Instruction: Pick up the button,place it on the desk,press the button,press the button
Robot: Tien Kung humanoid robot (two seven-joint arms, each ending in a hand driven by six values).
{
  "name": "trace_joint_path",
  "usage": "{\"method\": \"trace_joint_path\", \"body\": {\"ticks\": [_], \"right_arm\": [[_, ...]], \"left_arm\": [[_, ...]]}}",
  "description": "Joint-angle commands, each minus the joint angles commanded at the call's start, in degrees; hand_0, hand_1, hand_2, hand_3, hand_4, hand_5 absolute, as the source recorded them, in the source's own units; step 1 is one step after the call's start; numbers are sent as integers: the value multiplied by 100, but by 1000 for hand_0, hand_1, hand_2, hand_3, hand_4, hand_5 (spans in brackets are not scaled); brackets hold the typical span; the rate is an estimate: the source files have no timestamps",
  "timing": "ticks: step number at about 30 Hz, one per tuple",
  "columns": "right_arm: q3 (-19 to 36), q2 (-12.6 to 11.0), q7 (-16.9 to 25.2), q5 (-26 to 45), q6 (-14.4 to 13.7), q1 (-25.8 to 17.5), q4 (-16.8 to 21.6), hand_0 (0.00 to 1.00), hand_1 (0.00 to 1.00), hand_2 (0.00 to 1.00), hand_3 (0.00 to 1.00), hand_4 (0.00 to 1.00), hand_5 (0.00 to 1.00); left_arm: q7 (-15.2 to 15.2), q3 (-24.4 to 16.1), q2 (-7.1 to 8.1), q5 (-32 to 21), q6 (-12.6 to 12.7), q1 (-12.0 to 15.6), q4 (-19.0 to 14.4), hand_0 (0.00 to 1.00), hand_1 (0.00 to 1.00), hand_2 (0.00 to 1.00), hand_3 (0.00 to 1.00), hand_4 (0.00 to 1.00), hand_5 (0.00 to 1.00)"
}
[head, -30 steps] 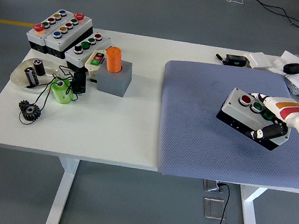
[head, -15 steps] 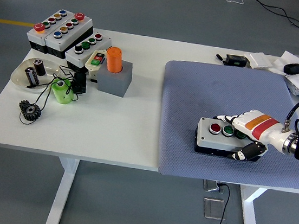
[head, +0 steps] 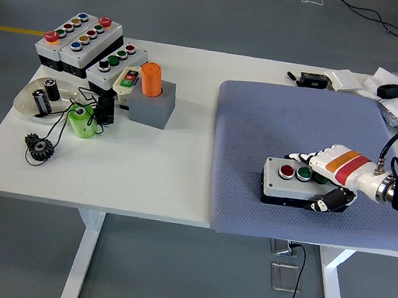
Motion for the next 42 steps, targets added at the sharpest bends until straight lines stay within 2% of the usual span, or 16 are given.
{"method": "trace_joint_path", "body": {"ticks": [5,6,11,12,17,18,23,24,29,30,35,36,41,42], "right_arm": [[30,-3,-52,40,68,5,1,421,238,392,525,616,2],[37,-4,-77,50,111,5,9,402,324,460,589,569,2],[56,-21,-207,36,279,21,18,402,324,460,589,569,2],[57,-22,-216,34,289,22,18,538,460,545,770,629,2],[108,-38,-247,63,266,-14,11,538,460,545,770,629,2],[108,-39,-250,65,267,-14,10,698,584,647,894,674,2],[130,-62,-281,41,171,-32,11,698,584,647,894,674,2],[133,-65,-283,44,158,-36,11,813,690,764,933,768,2],[138,-101,-248,238,185,-72,27,813,690,764,933,768,2],[136,-103,-245,251,187,-72,27,909,797,900,995,855,68],[129,-105,-230,349,137,-67,-13,909,797,900,995,855,68],[143,-113,-234,359,140,-74,-5,926,830,940,998,862,58],[271,-194,-254,522,177,-132,104,926,830,940,998,862,58],[327,-231,-276,580,226,-152,162,941,863,966,998,864,52]], "left_arm": [[13,-17,5,31,0,-11,-6,709,774,793,670,447,998],[15,-20,5,33,1,-13,-6,708,774,793,670,448,998],[27,-43,4,57,4,-19,-4,708,774,793,670,448,998],[28,-45,4,59,4,-20,-4,708,774,792,670,448,998],[30,2,6,20,12,-23,-14,708,774,792,670,448,998],[31,1,6,21,12,-24,-13,708,773,792,670,447,998],[30,0,6,18,13,-23,-15,708,773,792,670,447,998],[30,-1,7,22,14,-23,-16,708,773,792,669,449,998],[33,-12,7,38,15,-23,-19,708,773,792,669,449,998],[33,-14,6,40,15,-23,-18,708,773,792,670,448,998],[38,-30,4,67,12,-23,-17,708,773,792,670,448,998],[38,-30,3,68,12,-25,-17,708,773,792,670,445,998],[22,-8,6,35,6,-32,-17,708,773,792,670,445,998],[17,3,9,25,4,-36,-17,708,773,791,669,445,998]]}}
